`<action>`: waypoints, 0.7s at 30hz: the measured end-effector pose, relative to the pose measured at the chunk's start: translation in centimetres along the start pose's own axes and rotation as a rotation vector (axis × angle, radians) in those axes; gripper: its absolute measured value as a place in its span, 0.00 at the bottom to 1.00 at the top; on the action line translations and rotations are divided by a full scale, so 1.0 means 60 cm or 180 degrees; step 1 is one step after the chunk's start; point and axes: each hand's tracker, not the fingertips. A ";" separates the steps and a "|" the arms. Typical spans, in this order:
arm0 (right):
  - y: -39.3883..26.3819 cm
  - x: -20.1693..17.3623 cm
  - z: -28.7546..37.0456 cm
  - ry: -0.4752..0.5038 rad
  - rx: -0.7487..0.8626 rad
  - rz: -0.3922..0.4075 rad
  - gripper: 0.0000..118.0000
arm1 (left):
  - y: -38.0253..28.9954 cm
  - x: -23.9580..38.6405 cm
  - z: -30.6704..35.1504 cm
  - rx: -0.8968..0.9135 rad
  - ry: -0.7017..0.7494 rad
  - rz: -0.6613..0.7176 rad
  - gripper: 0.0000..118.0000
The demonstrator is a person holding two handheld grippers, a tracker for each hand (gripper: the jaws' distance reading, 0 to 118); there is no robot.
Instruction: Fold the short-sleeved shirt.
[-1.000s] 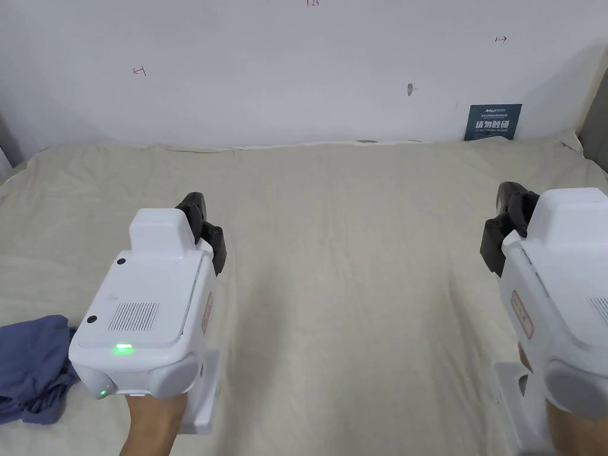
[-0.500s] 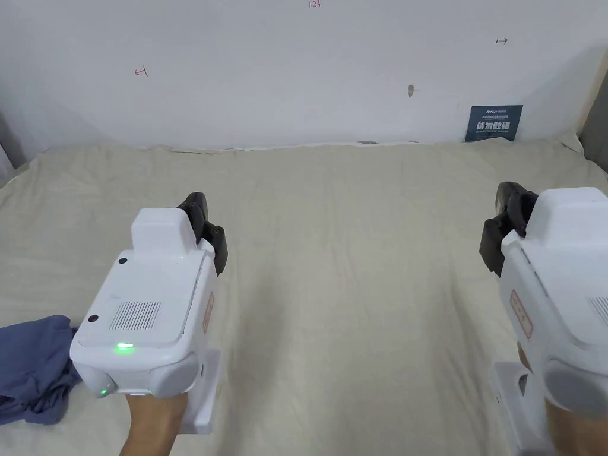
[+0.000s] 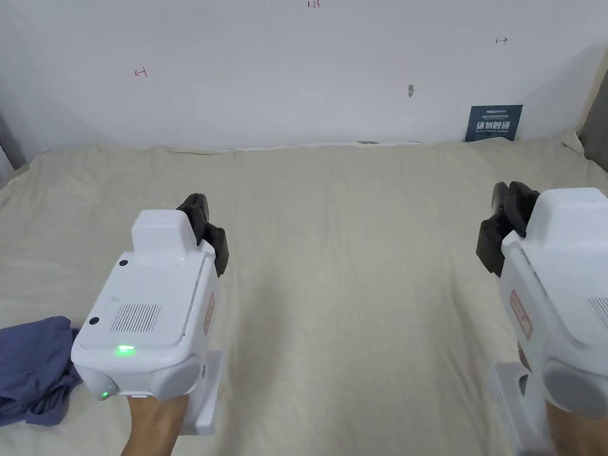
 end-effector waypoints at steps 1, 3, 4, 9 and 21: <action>0.000 0.000 -0.001 0.0024 -0.0017 -0.0007 0.22 | 0.000 -0.001 0.000 -0.0015 0.0015 0.0029 0.09; -0.001 -0.001 -0.001 0.0027 -0.0016 -0.0015 0.59 | 0.000 -0.002 -0.001 -0.0009 0.0018 0.0093 0.45; -0.001 -0.003 -0.002 0.0004 -0.0012 -0.0010 0.77 | -0.001 -0.004 -0.003 -0.0020 0.0008 0.0113 0.68; -0.003 -0.008 0.001 -0.0059 0.0049 0.0006 1.00 | 0.000 -0.005 -0.001 0.0034 -0.0016 0.0093 1.00; -0.004 -0.008 0.000 -0.0069 0.0038 0.0007 1.00 | 0.002 0.000 0.003 0.0072 -0.0006 -0.0028 1.00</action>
